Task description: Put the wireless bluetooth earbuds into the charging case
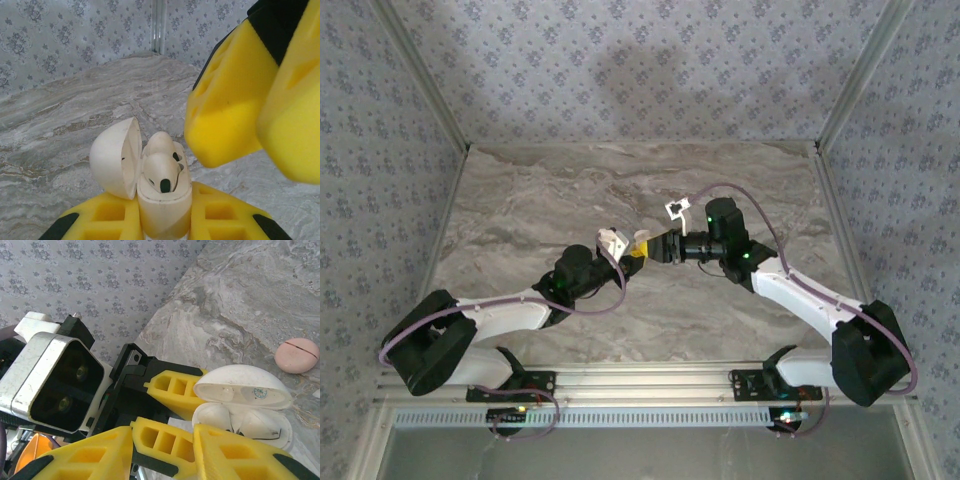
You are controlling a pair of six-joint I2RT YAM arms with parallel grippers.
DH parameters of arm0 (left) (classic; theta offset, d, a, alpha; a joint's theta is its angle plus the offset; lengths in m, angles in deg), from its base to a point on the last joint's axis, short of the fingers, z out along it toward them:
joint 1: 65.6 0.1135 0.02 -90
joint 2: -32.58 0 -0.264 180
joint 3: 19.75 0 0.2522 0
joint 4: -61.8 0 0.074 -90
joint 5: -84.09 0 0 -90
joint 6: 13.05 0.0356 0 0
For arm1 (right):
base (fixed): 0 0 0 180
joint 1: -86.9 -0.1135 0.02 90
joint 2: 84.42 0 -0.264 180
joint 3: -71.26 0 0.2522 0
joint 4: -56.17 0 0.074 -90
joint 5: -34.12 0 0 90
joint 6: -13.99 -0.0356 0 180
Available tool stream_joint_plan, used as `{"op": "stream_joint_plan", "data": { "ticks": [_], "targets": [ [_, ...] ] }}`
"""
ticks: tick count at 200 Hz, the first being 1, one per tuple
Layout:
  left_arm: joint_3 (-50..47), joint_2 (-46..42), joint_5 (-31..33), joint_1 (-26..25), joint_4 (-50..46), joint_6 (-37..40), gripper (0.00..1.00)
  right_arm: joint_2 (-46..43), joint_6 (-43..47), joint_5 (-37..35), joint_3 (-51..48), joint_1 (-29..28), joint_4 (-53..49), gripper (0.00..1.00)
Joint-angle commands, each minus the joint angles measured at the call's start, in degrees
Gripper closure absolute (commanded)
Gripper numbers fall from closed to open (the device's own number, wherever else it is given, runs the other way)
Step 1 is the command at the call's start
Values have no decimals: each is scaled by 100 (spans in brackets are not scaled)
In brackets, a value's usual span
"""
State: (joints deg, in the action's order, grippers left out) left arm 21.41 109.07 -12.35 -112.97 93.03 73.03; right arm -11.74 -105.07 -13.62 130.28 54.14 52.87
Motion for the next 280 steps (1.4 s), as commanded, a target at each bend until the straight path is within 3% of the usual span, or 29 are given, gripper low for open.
{"op": "stream_joint_plan", "data": {
  "ticks": [1, 80, 149, 174, 199, 246, 280],
  "targets": [
    [135, -139, -129, -44, 80, 106, 90, -238, 305, -40, 202, 74, -331, 62],
    [192, -334, -842, -45, -201, 259, 90, -1034, 1230, -232, 247, 670, -1397, 60],
    [356, -654, -1398, -53, -991, 575, 90, -2110, 2312, -286, 76, 1115, -1633, 49],
    [482, -875, -1452, -82, -1581, 862, 90, -2525, 2460, -430, -129, 1252, -1468, 35],
    [620, -1054, -1465, -105, -2126, 1147, 89, -2685, 2597, -311, -177, 1325, -1443, 28],
    [988, -1273, -1451, -141, -3218, 1814, 89, -2629, 3354, 200, -201, 1294, -1489, 27],
    [1175, -1363, -1413, -158, -3741, 2134, 89, -2759, 4961, 656, -458, 1012, -1720, 33]
  ]
}}
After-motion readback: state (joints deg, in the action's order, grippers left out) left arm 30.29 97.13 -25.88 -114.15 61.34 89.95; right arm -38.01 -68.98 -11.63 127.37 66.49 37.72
